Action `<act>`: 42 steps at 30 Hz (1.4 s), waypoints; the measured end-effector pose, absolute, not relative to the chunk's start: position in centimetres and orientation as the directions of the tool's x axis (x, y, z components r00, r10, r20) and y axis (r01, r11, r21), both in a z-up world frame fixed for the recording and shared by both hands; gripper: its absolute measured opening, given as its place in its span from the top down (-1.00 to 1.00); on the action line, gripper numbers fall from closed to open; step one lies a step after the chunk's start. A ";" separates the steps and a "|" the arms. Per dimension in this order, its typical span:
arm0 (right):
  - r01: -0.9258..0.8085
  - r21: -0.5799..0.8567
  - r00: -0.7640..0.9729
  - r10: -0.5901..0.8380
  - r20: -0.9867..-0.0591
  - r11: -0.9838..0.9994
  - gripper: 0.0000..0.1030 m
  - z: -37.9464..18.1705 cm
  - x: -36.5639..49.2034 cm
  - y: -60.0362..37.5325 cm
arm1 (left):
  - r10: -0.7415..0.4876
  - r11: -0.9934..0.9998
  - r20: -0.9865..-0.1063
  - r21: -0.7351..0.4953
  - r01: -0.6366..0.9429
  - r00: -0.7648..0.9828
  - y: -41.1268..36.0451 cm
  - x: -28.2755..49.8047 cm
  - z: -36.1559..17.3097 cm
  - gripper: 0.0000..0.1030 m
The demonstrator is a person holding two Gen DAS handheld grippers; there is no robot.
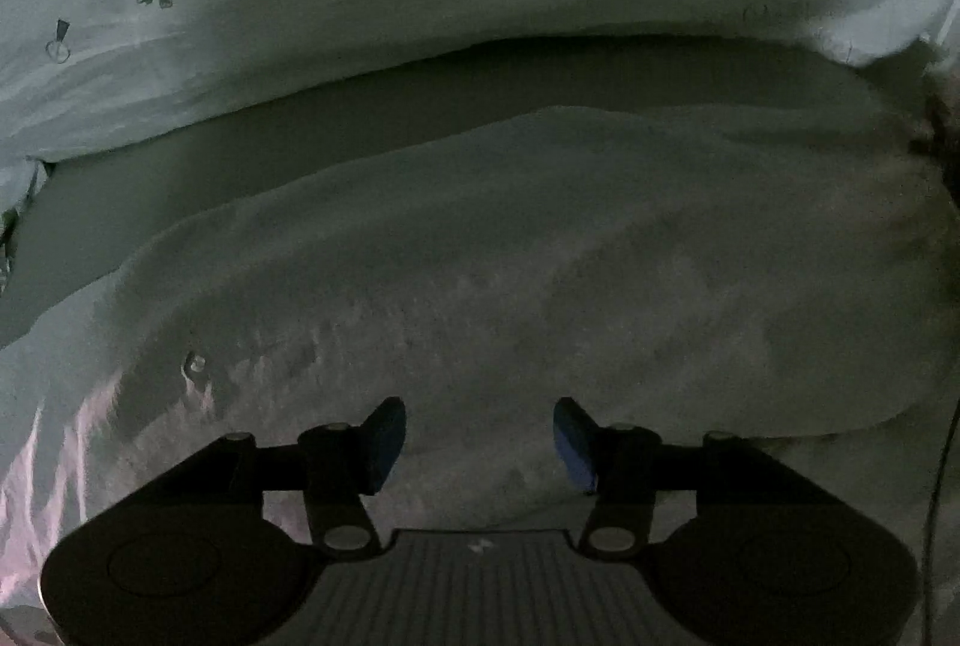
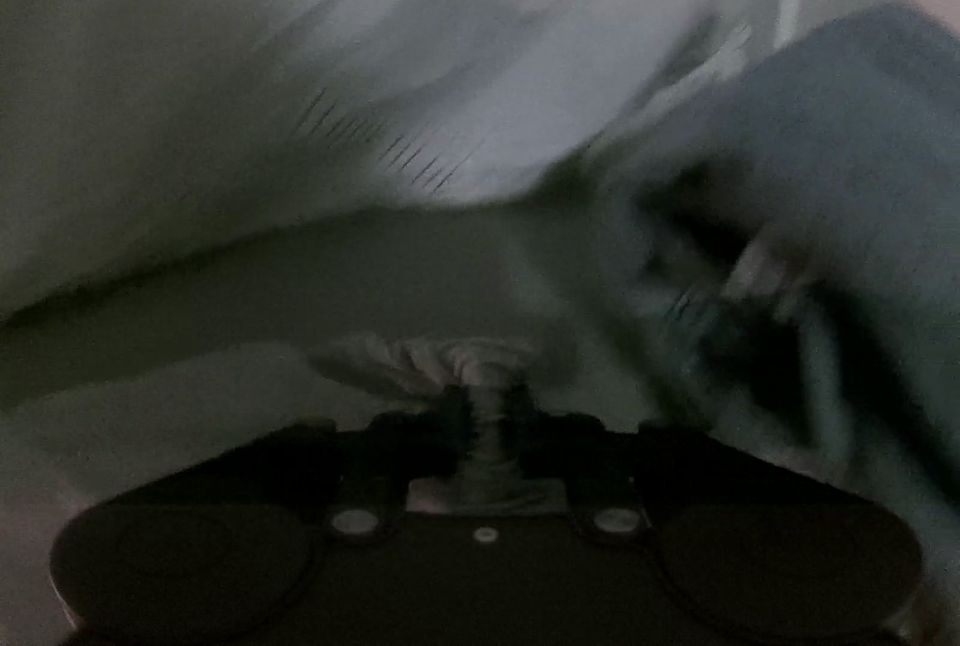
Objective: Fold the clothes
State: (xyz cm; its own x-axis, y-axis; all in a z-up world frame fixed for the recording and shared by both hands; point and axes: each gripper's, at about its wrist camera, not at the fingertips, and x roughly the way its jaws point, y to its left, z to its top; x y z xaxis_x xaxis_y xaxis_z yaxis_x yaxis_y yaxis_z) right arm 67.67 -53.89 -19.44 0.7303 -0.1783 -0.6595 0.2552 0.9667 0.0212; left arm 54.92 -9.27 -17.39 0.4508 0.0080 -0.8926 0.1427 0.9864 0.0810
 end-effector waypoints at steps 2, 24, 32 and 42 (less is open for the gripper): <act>0.265 -0.013 0.734 -0.210 -0.646 0.964 0.78 -19.6 69.2 -54.5 | 0.023 0.987 -0.899 0.089 0.130 0.438 -9.3 54.9 -17.8 -0.09; 0.150 -0.004 0.779 -0.121 -0.616 0.989 -0.79 -15.7 57.6 -50.2 | -0.047 0.993 -0.883 -0.090 -0.072 0.466 -1.4 46.0 -16.2 -0.82; 0.410 0.159 0.652 -0.167 -0.740 0.898 -0.80 -17.1 42.1 -49.3 | 0.003 0.980 -0.859 -0.099 -0.171 0.511 3.7 37.2 -15.9 -0.76; 0.395 0.177 0.588 -0.101 -0.802 0.901 -0.81 -17.6 37.3 -43.9 | -0.021 0.784 -0.853 -0.338 -0.521 0.521 14.5 26.4 -16.1 -0.39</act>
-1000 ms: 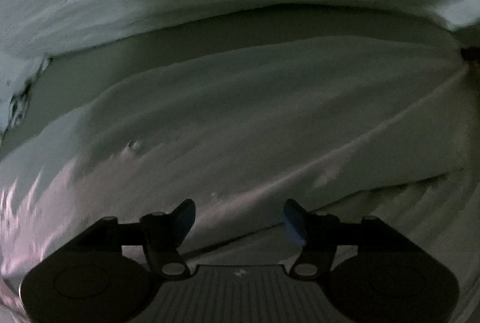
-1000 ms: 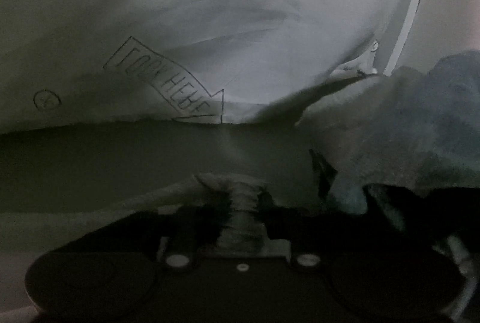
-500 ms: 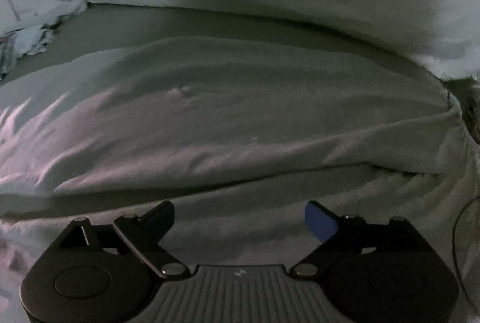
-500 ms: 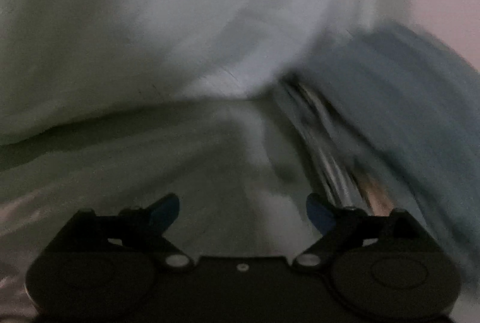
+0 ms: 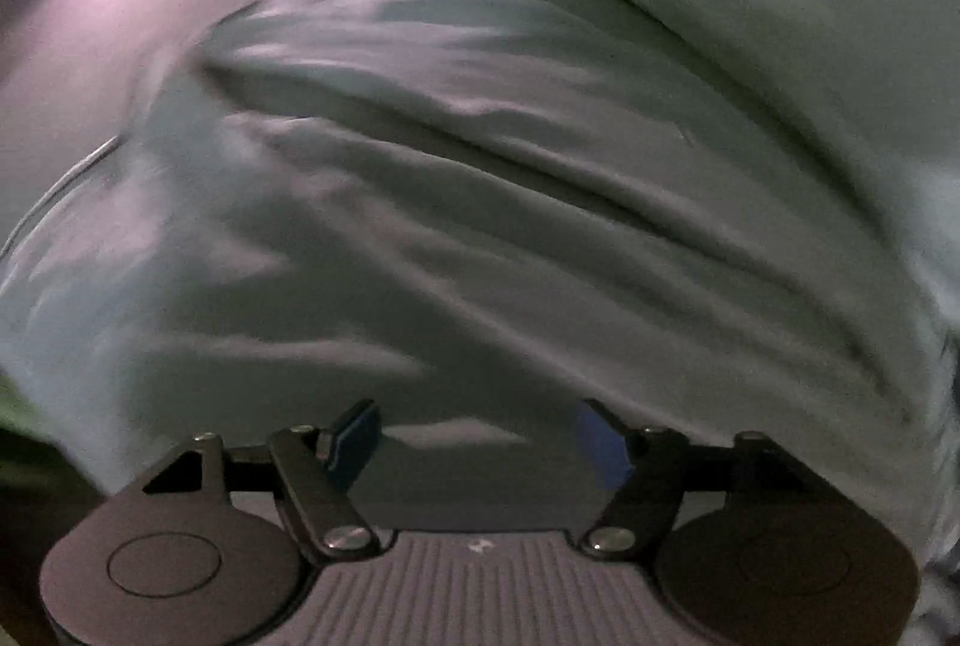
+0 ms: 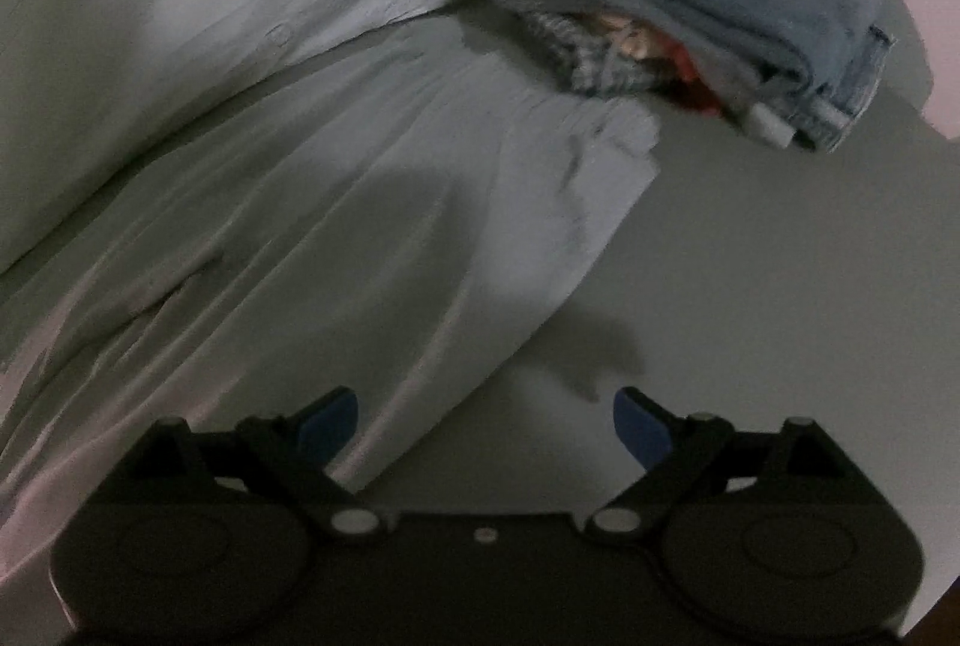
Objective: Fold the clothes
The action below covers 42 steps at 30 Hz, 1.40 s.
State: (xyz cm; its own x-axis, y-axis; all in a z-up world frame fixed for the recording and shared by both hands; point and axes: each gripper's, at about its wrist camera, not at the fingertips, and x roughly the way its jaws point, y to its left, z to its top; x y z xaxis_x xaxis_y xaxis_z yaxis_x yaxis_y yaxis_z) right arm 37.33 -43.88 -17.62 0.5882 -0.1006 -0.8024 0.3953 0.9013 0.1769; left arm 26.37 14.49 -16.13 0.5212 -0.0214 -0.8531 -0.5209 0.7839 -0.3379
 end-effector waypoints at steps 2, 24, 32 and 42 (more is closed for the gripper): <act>0.380 0.172 0.583 -0.092 -0.807 0.909 -0.81 -17.5 37.3 -42.2 | -0.032 0.738 -0.827 -0.398 -0.545 0.561 16.7 24.5 -15.8 -0.39; 0.101 0.034 0.603 -0.034 -0.797 0.994 -0.45 -15.1 33.0 -28.5 | -0.283 0.543 -0.707 -0.675 -0.499 0.649 25.9 16.4 -20.3 -0.10; -0.583 -0.270 0.646 0.236 -0.726 0.766 0.02 -14.3 28.9 -12.7 | -0.327 0.547 -0.709 -0.681 -0.487 0.625 25.7 17.6 -21.3 -0.10; -0.941 -0.281 0.339 0.551 -0.762 0.191 0.21 -17.2 24.6 0.5 | -0.348 0.501 -0.683 -0.715 -0.488 0.642 26.4 17.0 -21.9 -0.10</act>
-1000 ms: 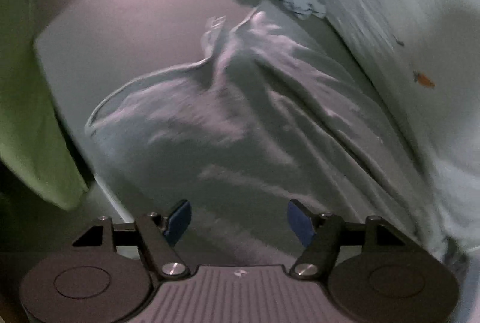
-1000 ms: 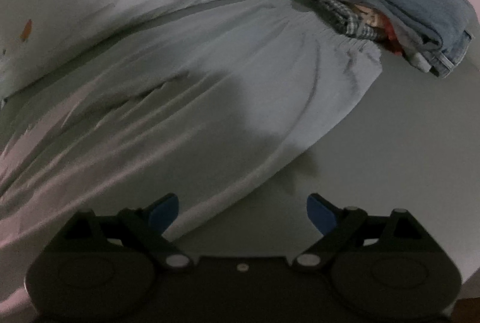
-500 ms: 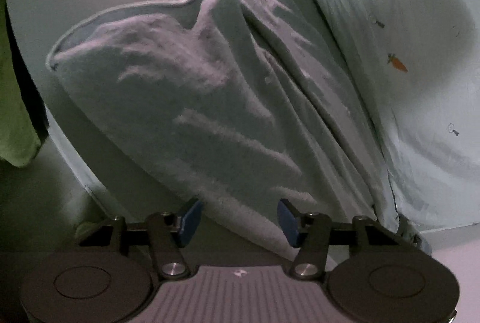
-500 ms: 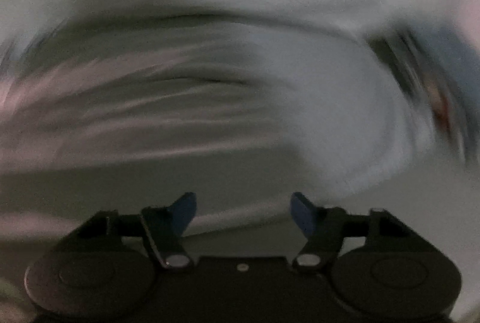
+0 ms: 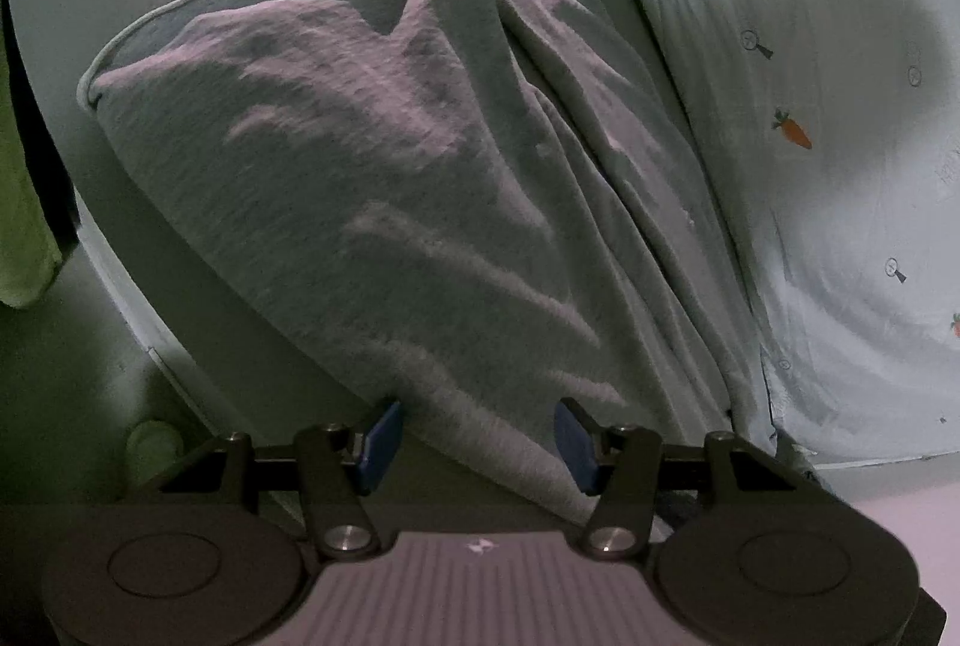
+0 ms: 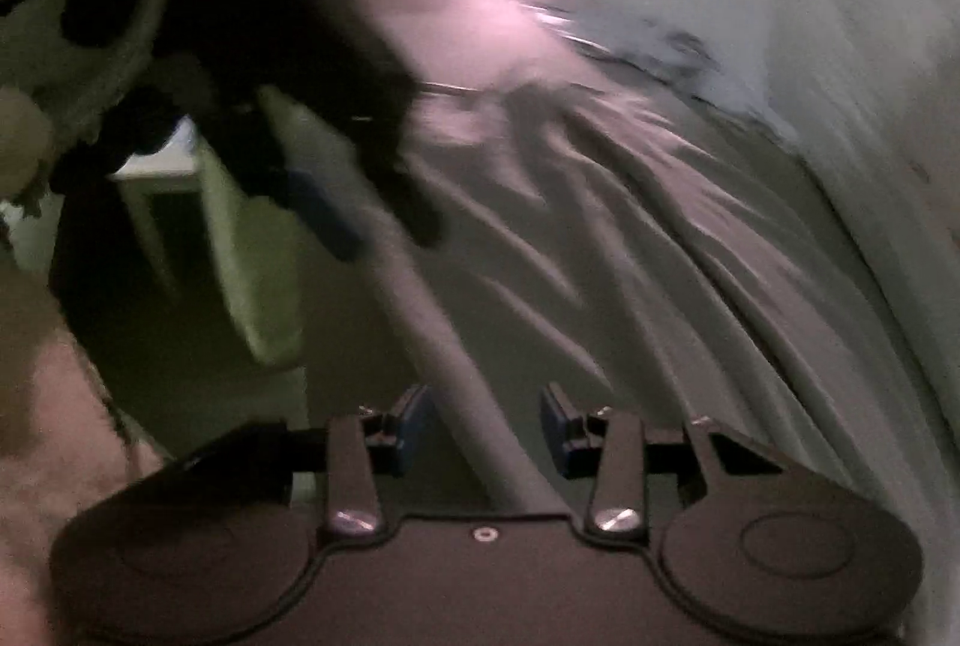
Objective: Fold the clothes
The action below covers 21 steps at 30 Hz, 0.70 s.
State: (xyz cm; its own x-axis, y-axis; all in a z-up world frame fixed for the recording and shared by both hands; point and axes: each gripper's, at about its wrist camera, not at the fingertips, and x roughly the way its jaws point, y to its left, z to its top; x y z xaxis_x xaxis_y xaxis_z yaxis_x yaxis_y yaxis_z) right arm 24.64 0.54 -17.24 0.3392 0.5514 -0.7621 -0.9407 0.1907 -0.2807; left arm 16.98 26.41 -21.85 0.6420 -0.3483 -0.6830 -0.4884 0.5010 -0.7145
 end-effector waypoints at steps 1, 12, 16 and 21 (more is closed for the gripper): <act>-0.948 -0.282 0.317 0.556 -0.769 0.150 0.22 -17.6 24.4 1.5 | -0.351 0.498 -0.681 -0.717 -0.488 0.643 26.5 16.9 -21.9 -0.10; -0.974 -0.213 0.219 0.566 -0.795 0.078 1.00 -18.2 25.8 5.7 | -0.393 0.436 -0.647 -0.757 -0.487 0.653 27.8 15.8 -22.1 -0.13; -0.974 -0.098 0.201 0.586 -0.785 0.202 1.00 -16.9 27.8 5.5 | -0.449 0.362 -0.578 -0.815 -0.453 0.682 28.2 15.1 -22.3 -0.24; -0.950 0.035 0.180 0.636 -0.750 0.310 1.00 -15.5 29.9 4.9 | -0.472 0.305 -0.525 -0.851 -0.427 0.708 28.1 16.2 -22.9 -0.36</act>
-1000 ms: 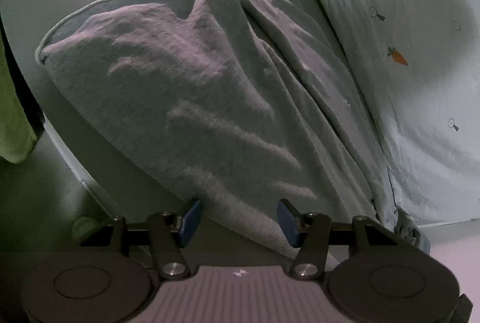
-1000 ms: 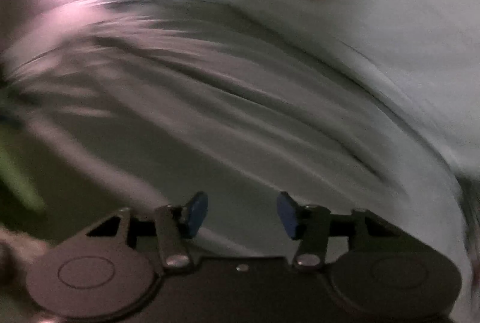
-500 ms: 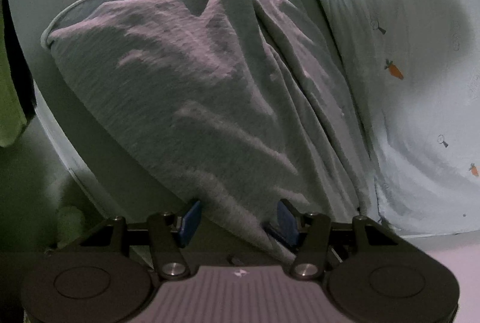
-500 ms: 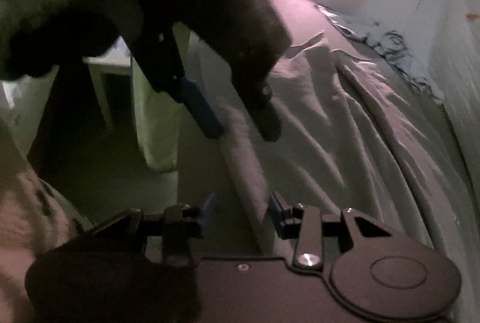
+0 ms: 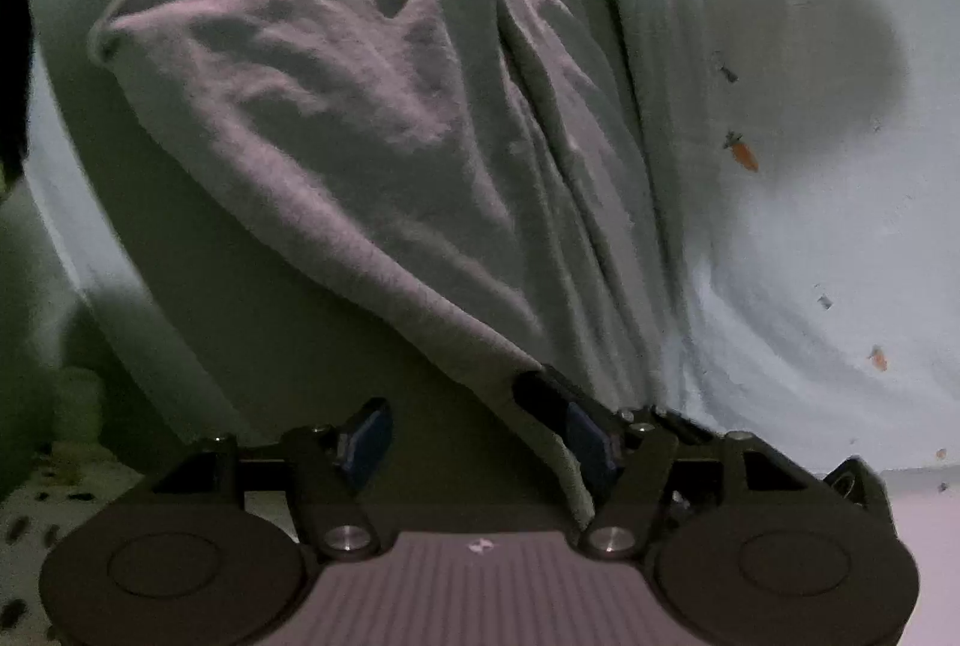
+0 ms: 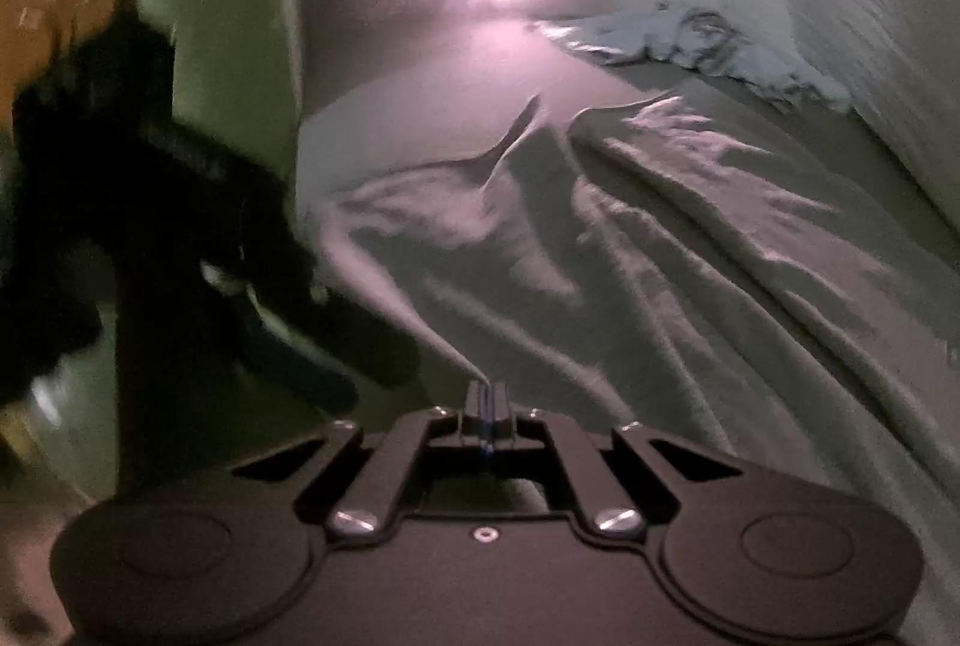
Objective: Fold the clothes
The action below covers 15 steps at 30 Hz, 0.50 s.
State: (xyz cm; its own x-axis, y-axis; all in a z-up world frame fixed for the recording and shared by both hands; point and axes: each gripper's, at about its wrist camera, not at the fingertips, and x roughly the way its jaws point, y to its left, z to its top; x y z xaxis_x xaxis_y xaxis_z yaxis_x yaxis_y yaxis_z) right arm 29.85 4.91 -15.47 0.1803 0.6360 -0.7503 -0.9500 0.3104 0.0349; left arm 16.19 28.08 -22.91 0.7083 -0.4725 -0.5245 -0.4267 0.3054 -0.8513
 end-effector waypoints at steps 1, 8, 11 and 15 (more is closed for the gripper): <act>-0.944 0.053 0.180 0.643 -0.744 0.325 1.00 -15.3 30.2 4.8 | -0.469 0.281 -0.506 -0.863 -0.421 0.724 28.2 16.4 -23.1 -0.38; -0.930 0.086 0.183 0.653 -0.735 0.357 1.00 -14.8 30.5 4.1 | -0.341 0.237 -0.519 -0.854 -0.463 0.784 30.0 16.7 -23.1 -0.38; -0.929 0.090 0.183 0.656 -0.732 0.359 1.00 -14.6 30.5 3.8 | -0.284 0.219 -0.543 -0.839 -0.498 0.790 30.7 16.3 -23.1 -0.38; -0.922 0.126 0.169 0.674 -0.719 0.365 1.00 -14.4 30.6 3.6 | -0.241 0.155 -0.543 -0.840 -0.520 0.805 31.6 15.4 -23.4 -0.35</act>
